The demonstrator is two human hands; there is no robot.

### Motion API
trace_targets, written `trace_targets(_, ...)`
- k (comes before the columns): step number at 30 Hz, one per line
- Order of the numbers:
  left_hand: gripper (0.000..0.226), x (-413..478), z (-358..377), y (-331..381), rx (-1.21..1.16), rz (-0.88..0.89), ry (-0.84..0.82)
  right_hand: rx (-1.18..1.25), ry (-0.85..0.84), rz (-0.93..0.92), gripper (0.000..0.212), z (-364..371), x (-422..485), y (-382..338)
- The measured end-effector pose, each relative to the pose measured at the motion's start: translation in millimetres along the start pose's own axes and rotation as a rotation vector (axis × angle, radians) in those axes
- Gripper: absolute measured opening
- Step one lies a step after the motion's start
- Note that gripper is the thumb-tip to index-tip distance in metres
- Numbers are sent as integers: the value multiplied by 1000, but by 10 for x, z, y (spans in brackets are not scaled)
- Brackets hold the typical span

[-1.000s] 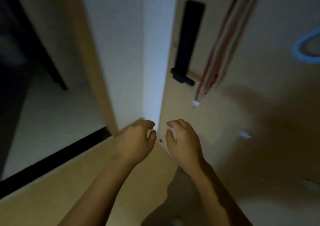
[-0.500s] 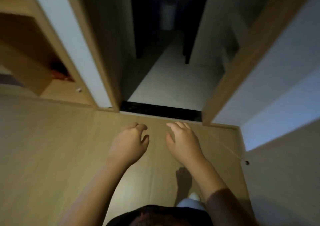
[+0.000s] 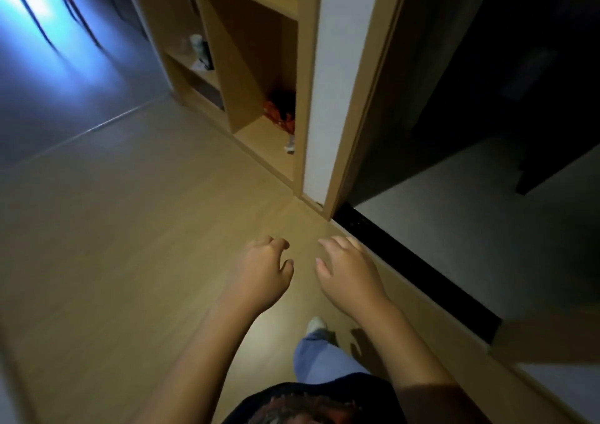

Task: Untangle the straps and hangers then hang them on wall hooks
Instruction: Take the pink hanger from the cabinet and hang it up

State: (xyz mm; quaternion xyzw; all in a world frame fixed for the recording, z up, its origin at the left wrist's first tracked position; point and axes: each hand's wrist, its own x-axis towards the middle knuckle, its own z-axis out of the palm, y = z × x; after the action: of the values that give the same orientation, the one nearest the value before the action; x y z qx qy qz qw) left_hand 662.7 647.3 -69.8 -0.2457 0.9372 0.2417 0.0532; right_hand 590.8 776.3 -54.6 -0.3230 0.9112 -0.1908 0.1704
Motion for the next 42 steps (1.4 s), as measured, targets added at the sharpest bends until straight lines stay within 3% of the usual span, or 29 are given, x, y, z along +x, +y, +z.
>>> trace_targets(9,40,1190,-435,127,7,-100,30,-30,-68,-152,43,-427,1473,47)
trace_targets(19,43,2143,-827,-302,-22,-169,-17,-11,-91,-200,44,-497,2639,-171)
trace_targets(29,44,3292,-1505,-1055,31,-36,-77,-32,-83,-131,43,-381,3966,-851)
trace_targets(35,43,4049,-2040,-1402,73,85,-24,-58,149,-121,30,-374,4625,-1128)
trace_targets(42,42,4953,-2362,-1423,72,207,35,11,231,-46,36,-710,5401,-1259)
